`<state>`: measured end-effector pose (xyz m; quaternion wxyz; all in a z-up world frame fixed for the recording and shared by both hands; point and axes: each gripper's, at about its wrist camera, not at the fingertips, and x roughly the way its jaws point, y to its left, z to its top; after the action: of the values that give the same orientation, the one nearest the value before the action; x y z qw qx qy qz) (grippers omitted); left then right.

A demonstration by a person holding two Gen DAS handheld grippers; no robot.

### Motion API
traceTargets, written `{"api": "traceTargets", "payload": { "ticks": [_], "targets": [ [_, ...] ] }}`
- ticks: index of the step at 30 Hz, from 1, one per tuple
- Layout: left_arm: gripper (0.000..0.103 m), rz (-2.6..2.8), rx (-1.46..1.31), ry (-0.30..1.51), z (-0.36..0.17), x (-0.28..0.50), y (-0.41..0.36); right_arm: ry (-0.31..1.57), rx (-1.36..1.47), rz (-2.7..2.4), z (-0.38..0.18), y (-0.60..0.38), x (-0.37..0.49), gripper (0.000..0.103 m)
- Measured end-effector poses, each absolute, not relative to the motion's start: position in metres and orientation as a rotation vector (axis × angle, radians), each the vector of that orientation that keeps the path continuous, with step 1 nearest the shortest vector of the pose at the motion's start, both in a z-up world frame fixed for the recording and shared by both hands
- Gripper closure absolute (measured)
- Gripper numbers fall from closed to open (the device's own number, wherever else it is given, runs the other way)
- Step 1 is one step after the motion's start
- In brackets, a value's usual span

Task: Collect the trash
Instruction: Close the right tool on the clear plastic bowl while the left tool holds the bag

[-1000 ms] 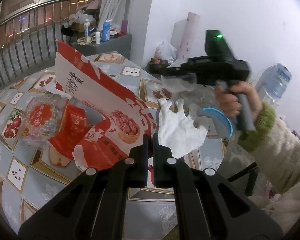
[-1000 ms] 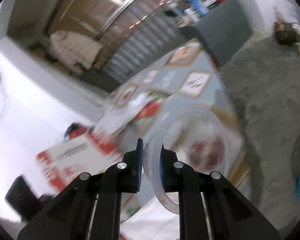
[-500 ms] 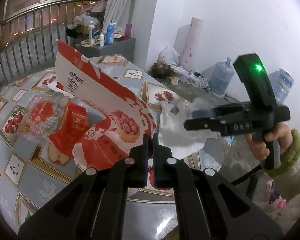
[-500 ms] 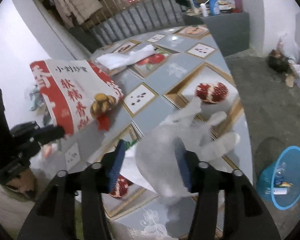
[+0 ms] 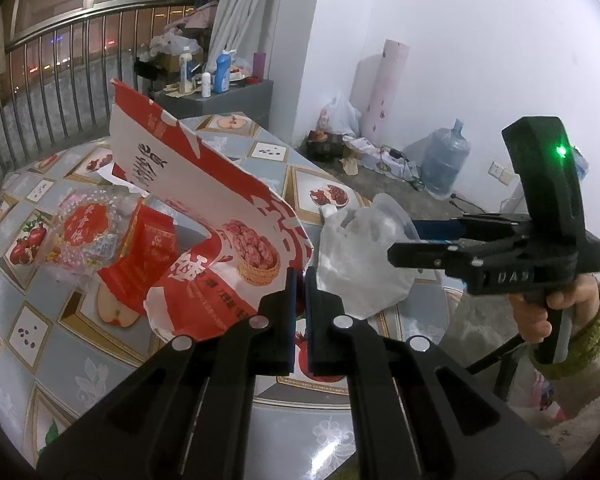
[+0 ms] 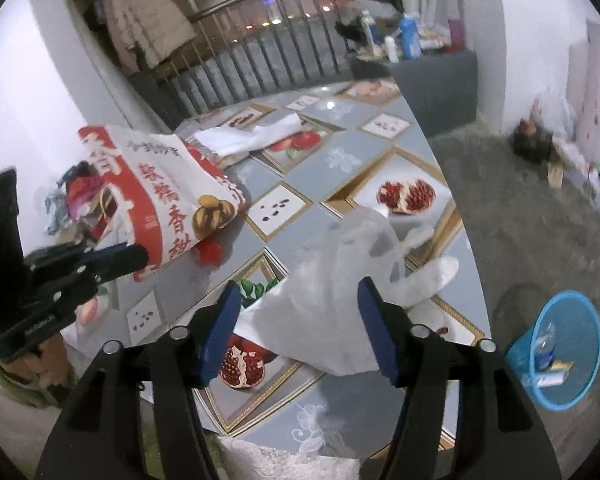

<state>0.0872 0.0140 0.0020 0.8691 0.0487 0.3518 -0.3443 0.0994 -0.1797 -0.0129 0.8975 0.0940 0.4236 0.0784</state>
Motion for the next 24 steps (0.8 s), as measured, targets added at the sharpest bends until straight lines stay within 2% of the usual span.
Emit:
{"api": "traceTargets", "payload": {
  "ticks": [6,10,18,24],
  "targets": [
    [0.101,-0.714,0.112,0.729,0.004,0.085,0.012,0.882,0.215,0.145,-0.018,-0.180,0.096,0.081],
    [0.101,-0.712,0.115,0.722,0.005,0.084,0.012,0.879,0.235,0.139,-0.020,-0.183,0.092,0.095],
    [0.102,-0.668,0.160,0.670,0.012,0.077,0.012,0.824,0.265,0.140,-0.011,-0.188,0.083,0.097],
    [0.103,-0.643,0.146,0.592,0.037,0.070,0.024,0.766,0.242,0.130,0.007,-0.190,0.073,0.097]
  ]
}}
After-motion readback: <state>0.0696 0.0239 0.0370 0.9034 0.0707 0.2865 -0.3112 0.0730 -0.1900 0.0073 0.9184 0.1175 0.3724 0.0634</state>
